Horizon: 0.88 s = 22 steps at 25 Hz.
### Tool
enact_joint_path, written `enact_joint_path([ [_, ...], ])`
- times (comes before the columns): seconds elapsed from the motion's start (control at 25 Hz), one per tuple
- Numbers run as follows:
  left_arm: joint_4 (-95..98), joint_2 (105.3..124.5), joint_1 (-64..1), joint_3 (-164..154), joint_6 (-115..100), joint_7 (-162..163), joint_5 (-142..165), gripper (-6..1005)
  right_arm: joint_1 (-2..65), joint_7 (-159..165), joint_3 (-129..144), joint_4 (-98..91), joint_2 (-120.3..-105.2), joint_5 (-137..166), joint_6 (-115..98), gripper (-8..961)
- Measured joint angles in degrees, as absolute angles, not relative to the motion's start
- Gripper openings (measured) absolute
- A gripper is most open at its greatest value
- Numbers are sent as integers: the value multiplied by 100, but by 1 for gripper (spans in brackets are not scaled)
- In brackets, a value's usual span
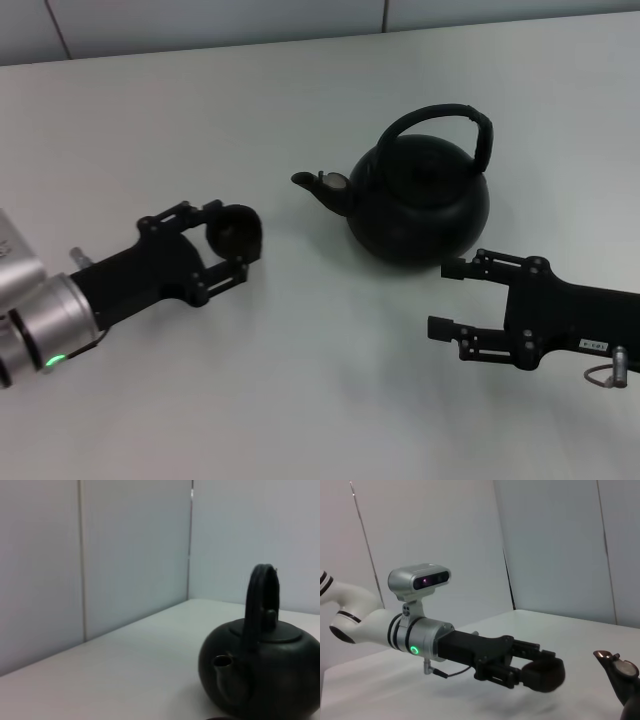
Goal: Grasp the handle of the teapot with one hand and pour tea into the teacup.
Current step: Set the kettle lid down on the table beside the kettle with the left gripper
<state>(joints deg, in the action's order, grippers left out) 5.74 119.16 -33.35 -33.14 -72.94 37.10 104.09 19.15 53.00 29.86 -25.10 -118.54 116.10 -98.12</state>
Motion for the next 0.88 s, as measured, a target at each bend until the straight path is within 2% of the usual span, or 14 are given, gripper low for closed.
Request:
enact_joint_path([
  [0.16,285,11918,-3536,-3310,-7113,3532,10420,709,1910,5308,2980,-2552,-11852,11610,-9812,757],
  [0.88,-17,11918,-3628,-3274,-6517,3013,10409,730,1907,5309,2979,-2639,-11847,11610,-9808,756],
])
